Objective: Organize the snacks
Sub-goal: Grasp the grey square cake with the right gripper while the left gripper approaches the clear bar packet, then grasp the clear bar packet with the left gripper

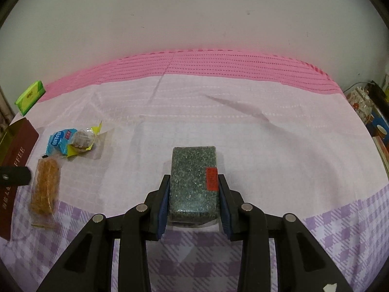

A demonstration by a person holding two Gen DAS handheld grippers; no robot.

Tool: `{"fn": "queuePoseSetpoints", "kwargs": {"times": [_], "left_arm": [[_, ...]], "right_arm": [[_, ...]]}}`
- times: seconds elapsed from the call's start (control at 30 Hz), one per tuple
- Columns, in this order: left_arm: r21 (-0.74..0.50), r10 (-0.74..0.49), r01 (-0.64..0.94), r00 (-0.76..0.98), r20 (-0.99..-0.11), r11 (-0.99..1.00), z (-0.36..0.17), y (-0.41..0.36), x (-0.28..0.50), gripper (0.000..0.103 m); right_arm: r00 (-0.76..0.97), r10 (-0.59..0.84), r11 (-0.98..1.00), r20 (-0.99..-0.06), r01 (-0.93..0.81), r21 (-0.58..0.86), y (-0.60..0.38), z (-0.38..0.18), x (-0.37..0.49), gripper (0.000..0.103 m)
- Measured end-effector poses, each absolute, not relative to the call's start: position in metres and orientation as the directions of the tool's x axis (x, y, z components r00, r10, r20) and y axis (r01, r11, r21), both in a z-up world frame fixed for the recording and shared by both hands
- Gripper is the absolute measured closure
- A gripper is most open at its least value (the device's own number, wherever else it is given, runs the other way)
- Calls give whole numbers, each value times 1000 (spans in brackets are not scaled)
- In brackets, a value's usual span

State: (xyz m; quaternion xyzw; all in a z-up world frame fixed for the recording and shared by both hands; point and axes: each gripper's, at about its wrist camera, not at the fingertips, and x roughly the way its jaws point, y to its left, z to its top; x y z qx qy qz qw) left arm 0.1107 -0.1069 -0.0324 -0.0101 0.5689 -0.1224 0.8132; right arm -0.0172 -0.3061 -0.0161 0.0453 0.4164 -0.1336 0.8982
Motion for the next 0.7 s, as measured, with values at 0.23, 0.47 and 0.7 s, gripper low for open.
{"fn": "queuePoseSetpoints", "kwargs": {"times": [0.23, 0.47, 0.7], "left_arm": [[-129, -175, 171, 294, -940, 977, -56, -124, 123, 37], [-75, -140, 205, 322, -936, 976, -62, -129, 118, 39], [-34, -121, 238, 363, -924, 971, -61, -119, 110, 48]], "right_arm": [[621, -194, 960, -759, 279, -17, -306, -17, -19, 69], [622, -192, 960, -759, 279, -15, -307, -16, -18, 68], [622, -191, 960, -759, 279, -13, -308, -16, -19, 68]]}}
